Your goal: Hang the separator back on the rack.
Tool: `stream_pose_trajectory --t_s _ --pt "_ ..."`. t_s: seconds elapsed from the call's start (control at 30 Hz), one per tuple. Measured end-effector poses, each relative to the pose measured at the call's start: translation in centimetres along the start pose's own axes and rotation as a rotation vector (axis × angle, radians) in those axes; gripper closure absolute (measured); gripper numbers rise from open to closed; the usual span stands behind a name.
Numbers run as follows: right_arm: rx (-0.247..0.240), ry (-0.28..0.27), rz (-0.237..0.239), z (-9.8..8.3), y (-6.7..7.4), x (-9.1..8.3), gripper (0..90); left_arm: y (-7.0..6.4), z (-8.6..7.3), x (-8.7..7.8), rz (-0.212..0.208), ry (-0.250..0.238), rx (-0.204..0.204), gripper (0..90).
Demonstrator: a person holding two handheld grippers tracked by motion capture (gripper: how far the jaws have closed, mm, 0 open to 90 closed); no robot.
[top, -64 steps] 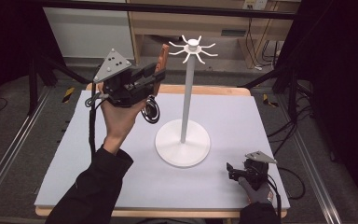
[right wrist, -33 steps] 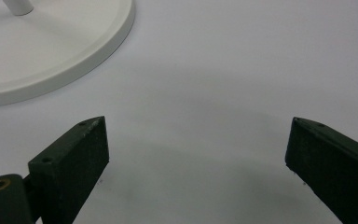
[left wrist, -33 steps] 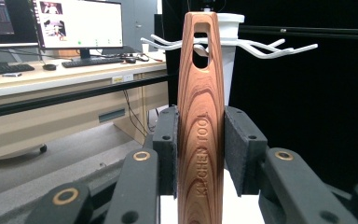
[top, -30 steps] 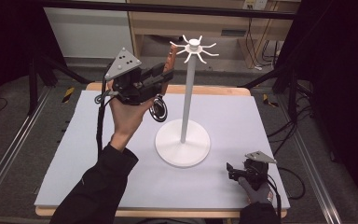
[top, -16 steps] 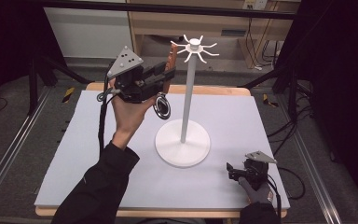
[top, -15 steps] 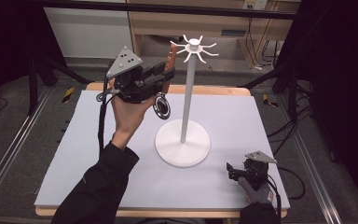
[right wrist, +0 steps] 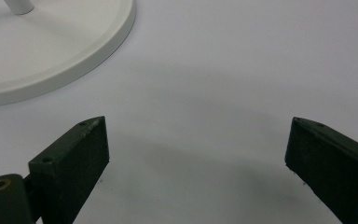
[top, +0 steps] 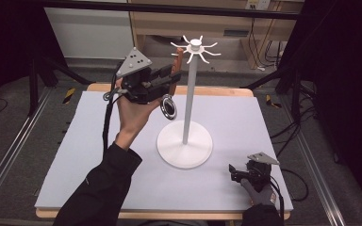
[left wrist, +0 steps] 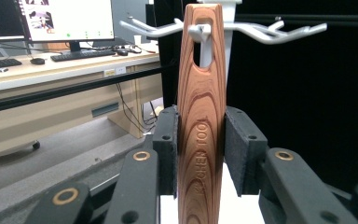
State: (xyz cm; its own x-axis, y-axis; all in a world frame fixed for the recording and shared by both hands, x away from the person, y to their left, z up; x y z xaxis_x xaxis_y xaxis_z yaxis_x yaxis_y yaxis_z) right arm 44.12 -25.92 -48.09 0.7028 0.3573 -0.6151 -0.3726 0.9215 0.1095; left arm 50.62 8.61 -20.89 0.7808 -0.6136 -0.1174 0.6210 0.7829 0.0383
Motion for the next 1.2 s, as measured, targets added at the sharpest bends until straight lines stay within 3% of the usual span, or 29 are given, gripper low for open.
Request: stream_pose_trajectory --t_s 0.47,0.6,0.7,0.8,1.07,1.2 --pt "0.002 0.000 0.000 0.0 0.0 0.0 6.6 0.1 -0.2 0.2 0.005 0.005 -0.006 65.1" --pt "0.005 0.001 -0.002 0.0 0.0 0.0 6.6 0.3 -0.2 0.0 0.006 -0.001 -0.033 55.4" --pt "0.006 -0.001 -0.003 0.0 0.0 0.0 6.6 0.5 -0.3 -0.3 0.019 0.007 -0.019 50.8" --pt "0.004 0.002 -0.003 0.0 0.0 0.0 6.5 0.6 -0.5 -0.7 0.015 0.016 -0.030 46.3" --pt "0.004 0.003 -0.007 0.0 0.0 0.0 6.4 1.2 -1.8 -2.4 0.028 0.027 0.027 38.4" --pt "0.003 0.003 -0.009 0.0 0.0 0.0 6.4 1.4 -2.7 -3.4 0.038 0.045 0.037 35.2"
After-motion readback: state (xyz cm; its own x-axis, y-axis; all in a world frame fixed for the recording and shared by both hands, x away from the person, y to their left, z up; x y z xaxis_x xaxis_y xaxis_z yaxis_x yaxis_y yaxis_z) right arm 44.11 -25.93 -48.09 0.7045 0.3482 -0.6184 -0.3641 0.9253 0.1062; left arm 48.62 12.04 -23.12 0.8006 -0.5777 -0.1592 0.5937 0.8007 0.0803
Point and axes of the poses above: each handheld gripper's, and its own axes: x roughly forward along the jaws, z roughly out of its top, y roughly to its left, the point moved 1 cm from there along x, roughly forward along the jaws, and after that the axes turned 9 degrees about z, right-handed, at the moved point
